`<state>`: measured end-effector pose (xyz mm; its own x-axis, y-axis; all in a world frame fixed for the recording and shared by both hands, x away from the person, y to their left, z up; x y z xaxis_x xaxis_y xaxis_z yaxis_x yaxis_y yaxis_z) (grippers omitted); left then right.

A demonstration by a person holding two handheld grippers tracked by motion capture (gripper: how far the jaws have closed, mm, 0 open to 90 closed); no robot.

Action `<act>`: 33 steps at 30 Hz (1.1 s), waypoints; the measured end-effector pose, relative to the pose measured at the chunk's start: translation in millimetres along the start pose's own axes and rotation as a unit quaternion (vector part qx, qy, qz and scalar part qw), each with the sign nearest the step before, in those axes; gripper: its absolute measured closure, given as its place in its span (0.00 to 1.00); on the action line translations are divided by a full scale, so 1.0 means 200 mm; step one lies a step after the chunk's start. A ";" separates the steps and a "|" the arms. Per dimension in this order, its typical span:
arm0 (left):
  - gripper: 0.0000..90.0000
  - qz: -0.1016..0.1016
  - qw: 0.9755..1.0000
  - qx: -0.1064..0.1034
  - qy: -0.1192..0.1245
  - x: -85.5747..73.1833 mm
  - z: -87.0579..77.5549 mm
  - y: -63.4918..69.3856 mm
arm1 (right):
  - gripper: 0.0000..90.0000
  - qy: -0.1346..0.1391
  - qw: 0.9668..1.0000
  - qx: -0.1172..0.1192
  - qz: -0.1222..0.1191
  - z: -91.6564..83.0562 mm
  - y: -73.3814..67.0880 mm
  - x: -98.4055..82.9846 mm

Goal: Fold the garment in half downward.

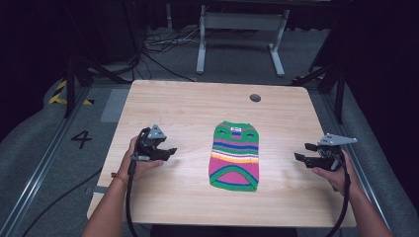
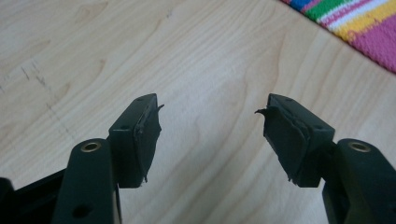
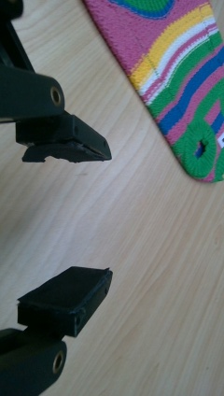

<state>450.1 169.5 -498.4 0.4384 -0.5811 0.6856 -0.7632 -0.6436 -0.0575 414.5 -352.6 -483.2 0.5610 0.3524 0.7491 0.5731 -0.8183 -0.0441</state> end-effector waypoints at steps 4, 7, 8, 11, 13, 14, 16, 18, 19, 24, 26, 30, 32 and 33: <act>0.47 0.016 1.000 0.000 0.002 0.09 0.09 0.00 | 0.53 0.018 1.000 0.002 -0.024 0.10 -0.04 0.10; 0.48 0.015 1.000 -0.004 0.004 0.17 0.17 0.01 | 0.58 0.014 0.999 0.013 -0.035 0.22 -0.09 0.19; 0.48 0.015 1.000 -0.004 0.004 0.17 0.17 0.01 | 0.60 0.014 0.999 0.015 -0.041 0.27 -0.10 0.22; 0.48 0.021 1.000 -0.006 -0.002 0.23 0.24 0.02 | 0.62 0.007 0.999 0.022 -0.040 0.34 -0.12 0.26; 0.50 0.024 1.000 -0.006 -0.002 0.30 0.30 0.03 | 0.65 -0.002 0.999 0.028 -0.044 0.43 -0.15 0.31; 0.50 0.024 1.000 -0.006 -0.002 0.30 0.30 0.03 | 0.65 -0.002 0.999 0.028 -0.044 0.43 -0.15 0.31; 0.50 0.022 1.000 -0.006 -0.004 0.34 0.35 0.03 | 0.65 -0.009 0.999 0.029 -0.044 0.49 -0.16 0.35; 0.51 0.017 1.000 -0.007 -0.003 0.38 0.38 0.03 | 0.67 -0.009 0.999 0.032 -0.042 0.53 -0.16 0.38; 0.52 0.016 1.000 -0.005 -0.003 0.40 0.40 0.03 | 0.67 -0.010 0.999 0.034 -0.039 0.55 -0.16 0.39; 0.54 0.005 1.000 -0.005 0.002 0.47 0.49 0.03 | 0.70 -0.009 0.999 0.037 -0.029 0.64 -0.15 0.45; 0.56 0.000 1.000 -0.005 0.008 0.49 0.52 0.02 | 0.70 -0.019 0.999 0.037 -0.023 0.67 -0.14 0.46; 0.55 -0.014 1.000 0.002 0.006 0.55 0.59 0.00 | 0.72 -0.025 0.999 0.037 -0.007 0.74 -0.12 0.47; 0.55 -0.026 0.999 -0.011 0.019 0.58 0.62 0.01 | 0.72 -0.029 0.999 0.037 -0.001 0.78 -0.12 0.47; 0.55 -0.026 0.999 -0.012 0.016 0.58 0.63 0.01 | 0.72 -0.032 0.999 0.034 0.000 0.79 -0.13 0.47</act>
Point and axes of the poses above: each handheld gripper's, and its own axes: z roughly forward along the jaws, x roughly out of its top, y roughly to its right, the point moved 4 cm from there along z, roughly forward along the jaws, and after that the axes turned 3 degrees about z, right-handed, at the moved point
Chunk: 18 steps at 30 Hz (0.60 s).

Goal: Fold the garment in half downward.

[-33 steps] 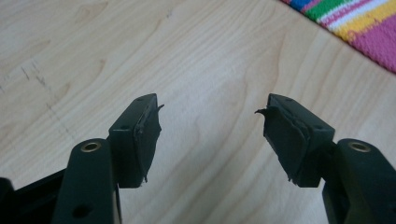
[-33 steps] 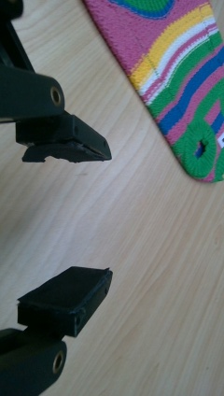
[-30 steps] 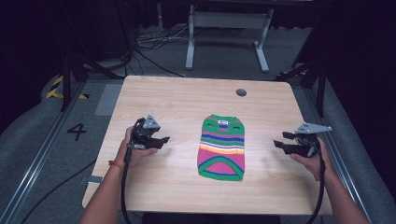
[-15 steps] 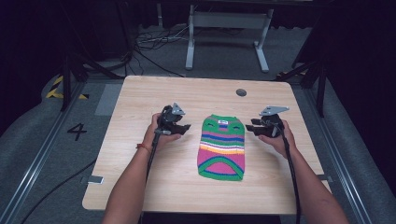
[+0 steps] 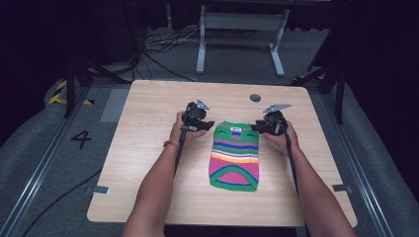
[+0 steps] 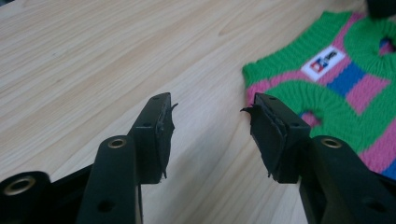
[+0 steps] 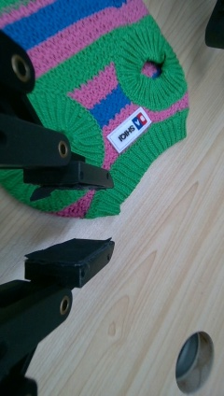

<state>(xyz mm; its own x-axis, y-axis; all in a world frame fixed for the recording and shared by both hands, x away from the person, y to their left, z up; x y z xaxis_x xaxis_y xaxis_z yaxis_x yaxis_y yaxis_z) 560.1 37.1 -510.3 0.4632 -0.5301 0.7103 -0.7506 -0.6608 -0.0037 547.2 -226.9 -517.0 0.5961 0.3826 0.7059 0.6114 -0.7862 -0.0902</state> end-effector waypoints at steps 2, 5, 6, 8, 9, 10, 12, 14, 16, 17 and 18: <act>0.57 0.003 1.000 -0.007 0.002 0.02 0.04 0.02 | 0.73 0.000 1.000 0.001 0.002 0.02 -0.01 0.01; 0.63 0.006 1.000 -0.030 -0.002 0.05 0.08 0.05 | 0.76 -0.008 1.000 -0.009 -0.006 0.05 -0.03 0.01; 0.64 0.004 1.000 -0.030 -0.008 0.05 0.10 0.06 | 0.76 -0.010 1.000 -0.011 -0.005 0.06 -0.03 0.01; 0.66 0.001 0.999 -0.032 -0.015 0.05 0.13 0.07 | 0.76 -0.005 1.000 -0.010 0.004 0.06 -0.03 0.01; 0.67 0.005 0.999 -0.036 -0.015 0.05 0.14 0.07 | 0.76 -0.005 1.000 -0.011 0.006 0.06 -0.04 0.01; 0.68 0.008 0.999 -0.040 -0.020 0.05 0.15 0.09 | 0.76 -0.005 1.000 -0.012 0.007 0.06 -0.04 0.01; 0.70 0.018 0.998 -0.044 -0.031 0.05 0.17 0.12 | 0.71 -0.006 1.000 -0.019 0.004 0.06 -0.04 0.01; 0.76 0.026 0.998 -0.044 -0.033 0.05 0.18 0.13 | 0.68 -0.005 1.000 -0.026 0.009 0.06 -0.03 0.00; 0.79 0.017 0.998 -0.047 -0.032 0.04 0.17 0.14 | 0.66 -0.004 1.000 -0.023 0.013 0.06 -0.02 0.00; 0.81 0.014 0.998 -0.049 -0.035 0.04 0.16 0.15 | 0.65 -0.002 1.000 -0.020 0.020 0.07 -0.01 0.00; 0.81 0.012 0.998 -0.052 -0.032 0.03 0.16 0.15 | 0.66 -0.001 1.000 -0.014 0.027 0.07 -0.01 0.00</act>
Point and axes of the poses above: each handheld gripper's, and its own axes: z roughly forward along the jaws, x roughly out of its top, y roughly to its right, the point moved 4 cm from there along z, roughly forward along the jaws, and after that the axes turned 3 degrees about z, right-handed, at the moved point
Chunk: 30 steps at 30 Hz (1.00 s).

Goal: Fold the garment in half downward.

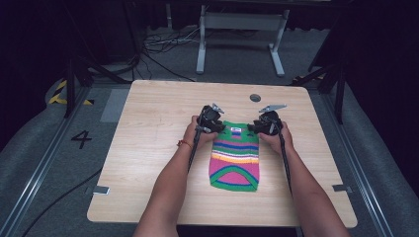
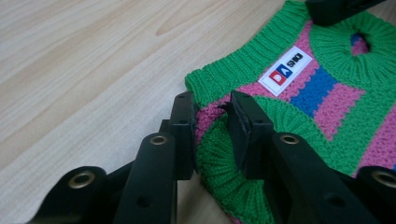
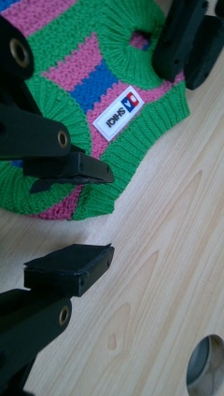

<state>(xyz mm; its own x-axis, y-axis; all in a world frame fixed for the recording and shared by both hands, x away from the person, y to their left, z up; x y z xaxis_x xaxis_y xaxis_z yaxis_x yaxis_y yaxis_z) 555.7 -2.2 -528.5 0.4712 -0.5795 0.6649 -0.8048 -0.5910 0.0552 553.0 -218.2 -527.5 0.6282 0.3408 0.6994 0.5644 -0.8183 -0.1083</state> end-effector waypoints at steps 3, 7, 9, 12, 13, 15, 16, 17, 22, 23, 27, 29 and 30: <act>0.82 -0.004 1.000 -0.002 0.003 -0.01 -0.01 0.00 | 0.68 0.000 1.000 0.010 0.003 0.01 0.00 0.00; 0.76 -0.015 1.000 0.007 0.003 -0.01 -0.01 -0.01 | 0.85 -0.006 0.999 0.043 0.019 0.02 -0.01 0.00; 0.65 -0.022 0.999 0.024 0.015 0.01 -0.01 -0.02 | 0.90 -0.016 0.999 0.038 0.015 0.03 -0.03 0.02; 0.59 -0.017 0.999 0.046 0.011 0.03 -0.01 -0.04 | 0.92 -0.027 0.999 0.023 -0.018 0.03 -0.05 0.03; 0.58 -0.024 0.999 0.044 0.009 0.02 0.00 -0.04 | 0.93 -0.029 0.999 0.021 -0.022 0.03 -0.05 0.03; 0.54 -0.036 0.998 0.039 0.015 0.02 0.01 -0.04 | 0.93 -0.027 0.999 0.024 -0.016 0.03 -0.05 0.03; 0.56 -0.039 0.999 0.029 0.016 0.02 0.02 -0.05 | 0.93 -0.026 0.999 0.024 -0.016 0.03 -0.05 0.03; 0.58 -0.042 0.999 0.018 0.016 0.02 0.02 -0.05 | 0.93 -0.025 0.999 0.024 -0.018 0.03 -0.05 0.03; 0.64 -0.040 0.999 -0.018 0.014 0.01 0.01 -0.04 | 0.94 -0.030 0.999 0.013 -0.027 0.03 -0.06 0.03; 0.68 -0.038 0.999 -0.023 0.014 0.01 0.01 -0.03 | 0.94 -0.029 0.999 0.012 -0.029 0.03 -0.07 0.03; 0.92 -0.014 0.999 -0.036 0.011 0.02 0.01 0.00 | 0.94 -0.022 0.999 0.011 -0.032 0.02 -0.07 0.03; 0.93 -0.001 1.000 -0.024 0.003 0.02 0.00 0.00 | 0.94 -0.014 0.999 0.018 -0.028 0.01 -0.07 0.04; 0.94 0.004 1.000 -0.016 0.006 0.03 0.00 0.00 | 0.94 -0.011 0.999 0.022 -0.024 0.00 -0.07 0.04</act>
Point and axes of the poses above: each handheld gripper's, and its own axes: z roughly forward along the jaws, x roughly out of its top, y roughly to its right, the point moved 4 cm from there along z, roughly forward along the jaws, and after that the axes turned 3 degrees about z, right-handed, at the moved point
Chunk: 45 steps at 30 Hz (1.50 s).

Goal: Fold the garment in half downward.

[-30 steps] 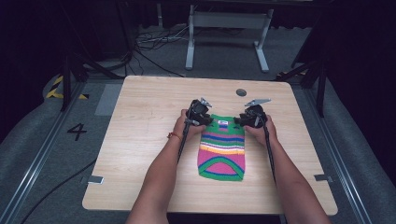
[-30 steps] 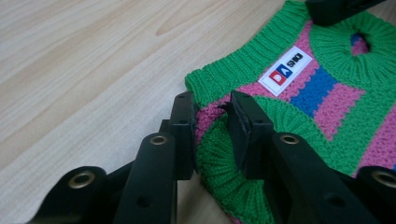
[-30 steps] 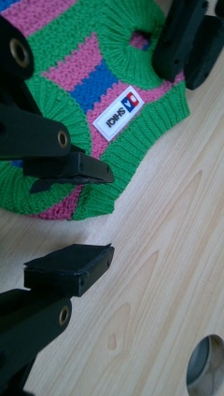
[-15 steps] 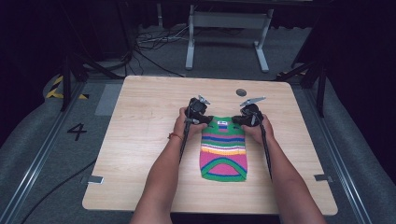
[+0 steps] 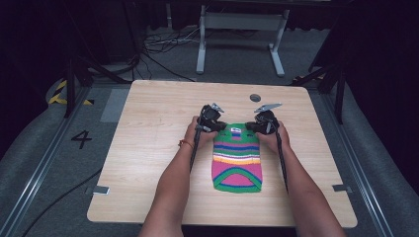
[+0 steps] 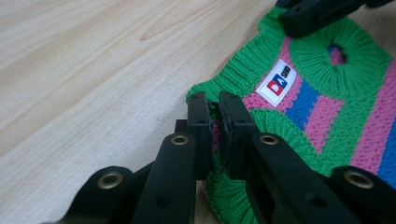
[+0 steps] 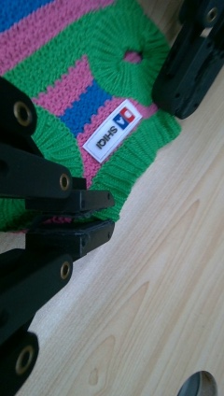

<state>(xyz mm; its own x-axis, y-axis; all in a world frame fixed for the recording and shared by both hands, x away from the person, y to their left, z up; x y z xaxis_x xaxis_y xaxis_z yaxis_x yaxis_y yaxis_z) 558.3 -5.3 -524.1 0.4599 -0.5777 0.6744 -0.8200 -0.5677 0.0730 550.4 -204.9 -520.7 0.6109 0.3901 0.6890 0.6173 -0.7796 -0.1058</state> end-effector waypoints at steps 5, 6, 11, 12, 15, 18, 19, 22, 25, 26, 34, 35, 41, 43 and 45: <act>0.94 0.013 1.000 0.021 0.015 0.04 -0.08 -0.01 | 0.94 0.025 1.000 0.011 -0.005 -0.06 0.00 0.03; 0.94 0.018 0.999 0.022 0.016 0.05 -0.09 0.00 | 0.94 0.031 0.999 0.014 -0.006 -0.07 -0.01 0.04; 0.94 0.041 0.998 0.038 0.026 0.09 -0.16 0.03 | 0.94 0.050 0.998 0.021 -0.018 -0.14 -0.03 0.06; 0.94 0.048 0.998 0.043 0.026 0.10 -0.18 0.04 | 0.94 0.053 0.998 0.024 -0.019 -0.16 -0.03 0.07; 0.94 0.067 0.996 0.047 0.034 0.13 -0.22 0.06 | 0.94 0.067 0.997 0.030 -0.022 -0.21 -0.04 0.07; 0.94 0.088 0.994 0.051 0.028 0.14 -0.25 0.09 | 0.94 0.078 0.996 0.034 -0.029 -0.24 -0.05 0.07; 0.94 0.095 0.993 0.057 0.028 0.16 -0.27 0.09 | 0.94 0.081 0.996 0.034 -0.030 -0.26 -0.05 0.07; 0.94 0.102 0.992 0.072 0.028 0.19 -0.30 0.09 | 0.94 0.095 0.994 0.032 -0.041 -0.29 -0.06 0.10; 0.94 0.102 0.991 0.075 0.037 0.22 -0.33 0.09 | 0.94 0.102 0.993 0.023 -0.048 -0.31 -0.07 0.15; 0.94 0.101 0.991 0.074 0.038 0.23 -0.34 0.09 | 0.94 0.105 0.993 0.023 -0.047 -0.31 -0.07 0.16; 0.93 0.111 0.990 0.066 0.049 0.19 -0.42 0.09 | 0.94 0.121 0.990 0.034 -0.069 -0.36 -0.10 0.19; 0.93 0.114 0.990 0.065 0.048 0.17 -0.42 0.10 | 0.94 0.122 0.989 0.037 -0.073 -0.37 -0.11 0.19; 0.93 0.136 0.989 0.054 0.038 0.09 -0.44 0.15 | 0.94 0.118 0.987 0.058 -0.094 -0.40 -0.17 0.13; 0.92 0.146 0.987 0.051 0.035 0.07 -0.44 0.17 | 0.94 0.112 0.986 0.064 -0.104 -0.40 -0.19 0.11; 0.92 0.155 0.986 0.049 0.034 0.05 -0.45 0.20 | 0.94 0.108 0.985 0.070 -0.114 -0.41 -0.22 0.09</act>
<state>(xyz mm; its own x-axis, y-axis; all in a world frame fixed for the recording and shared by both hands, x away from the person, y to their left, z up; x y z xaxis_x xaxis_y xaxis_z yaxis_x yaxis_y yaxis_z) 499.9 19.2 -447.9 0.1656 -0.6942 0.7004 -0.8794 -0.4254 -0.2137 494.4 -204.3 -444.1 0.3384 0.4219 0.8411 0.7976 -0.6029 -0.0185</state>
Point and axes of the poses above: each handheld gripper's, and its own axes: z roughly forward along the jaws, x roughly out of its top, y roughly to its right, the point moved 4 cm from there along z, roughly forward along the jaws, and after that the axes turned 3 degrees about z, right-handed, at the moved point
